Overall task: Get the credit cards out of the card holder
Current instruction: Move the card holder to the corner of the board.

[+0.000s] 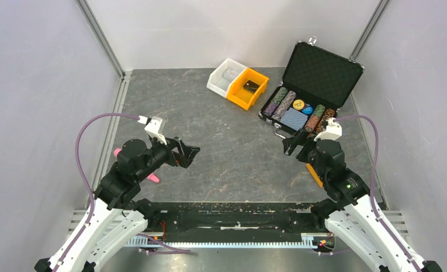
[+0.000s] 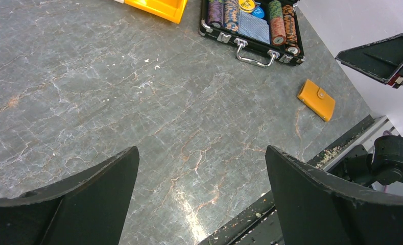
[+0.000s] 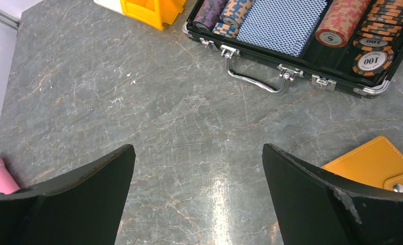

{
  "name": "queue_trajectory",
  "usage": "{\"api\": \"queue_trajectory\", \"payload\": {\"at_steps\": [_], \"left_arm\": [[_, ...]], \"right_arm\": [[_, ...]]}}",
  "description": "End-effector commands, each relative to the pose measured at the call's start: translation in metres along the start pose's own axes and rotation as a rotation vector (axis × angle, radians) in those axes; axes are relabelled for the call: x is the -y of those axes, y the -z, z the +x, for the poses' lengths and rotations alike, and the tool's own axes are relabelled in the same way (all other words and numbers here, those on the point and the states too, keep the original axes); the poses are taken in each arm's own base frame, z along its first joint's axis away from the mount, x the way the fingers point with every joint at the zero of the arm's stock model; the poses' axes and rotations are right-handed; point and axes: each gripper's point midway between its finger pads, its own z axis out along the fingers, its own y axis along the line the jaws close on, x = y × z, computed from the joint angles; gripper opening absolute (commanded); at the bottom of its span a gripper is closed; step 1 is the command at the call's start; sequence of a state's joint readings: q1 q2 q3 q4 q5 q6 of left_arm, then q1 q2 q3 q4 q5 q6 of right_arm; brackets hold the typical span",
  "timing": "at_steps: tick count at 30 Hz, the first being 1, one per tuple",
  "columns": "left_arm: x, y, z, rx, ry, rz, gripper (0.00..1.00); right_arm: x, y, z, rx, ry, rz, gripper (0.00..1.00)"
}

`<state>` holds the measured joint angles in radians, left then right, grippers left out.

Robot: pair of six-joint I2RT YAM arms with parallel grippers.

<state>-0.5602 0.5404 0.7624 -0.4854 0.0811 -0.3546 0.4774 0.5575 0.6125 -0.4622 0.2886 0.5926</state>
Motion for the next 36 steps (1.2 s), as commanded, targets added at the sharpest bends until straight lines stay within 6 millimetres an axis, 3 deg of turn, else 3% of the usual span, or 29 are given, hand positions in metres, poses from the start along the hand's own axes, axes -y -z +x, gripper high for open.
{"api": "queue_trajectory", "payload": {"at_steps": [1,6,13,17,18,19,20,25,30,36], "left_arm": [[0.001,0.001,0.000,0.002,0.025,0.001,1.00],[0.000,0.001,0.001,0.000,0.024,0.000,1.00],[0.000,-0.001,0.002,-0.008,0.024,0.000,1.00],[0.002,-0.001,0.003,-0.011,0.025,0.008,1.00],[0.001,-0.001,0.003,-0.013,0.025,0.007,1.00],[0.001,-0.001,0.003,-0.012,0.024,0.006,1.00],[0.001,-0.001,0.003,-0.013,0.024,0.004,1.00],[0.002,-0.003,0.006,-0.027,0.029,0.010,1.00],[0.001,-0.004,0.006,-0.027,0.024,0.008,1.00],[0.002,-0.004,0.007,-0.029,0.025,0.016,1.00]], "right_arm": [[0.003,-0.001,-0.007,0.041,-0.030,0.022,0.98],[0.009,-0.003,-0.004,0.040,-0.038,0.046,0.98],[0.041,-0.007,0.004,0.061,-0.145,0.233,0.98],[0.073,-0.009,0.008,0.090,-0.153,0.427,0.85],[0.081,-0.010,0.008,0.101,-0.138,0.468,0.77],[0.088,-0.011,0.008,0.109,-0.118,0.512,0.61],[0.095,-0.012,0.009,0.111,-0.098,0.550,0.51],[0.136,-0.017,0.026,0.014,-0.065,0.723,0.63],[0.168,-0.024,0.055,-0.083,-0.115,0.772,0.66],[0.205,-0.023,0.074,-0.115,-0.244,0.837,0.69]]}}
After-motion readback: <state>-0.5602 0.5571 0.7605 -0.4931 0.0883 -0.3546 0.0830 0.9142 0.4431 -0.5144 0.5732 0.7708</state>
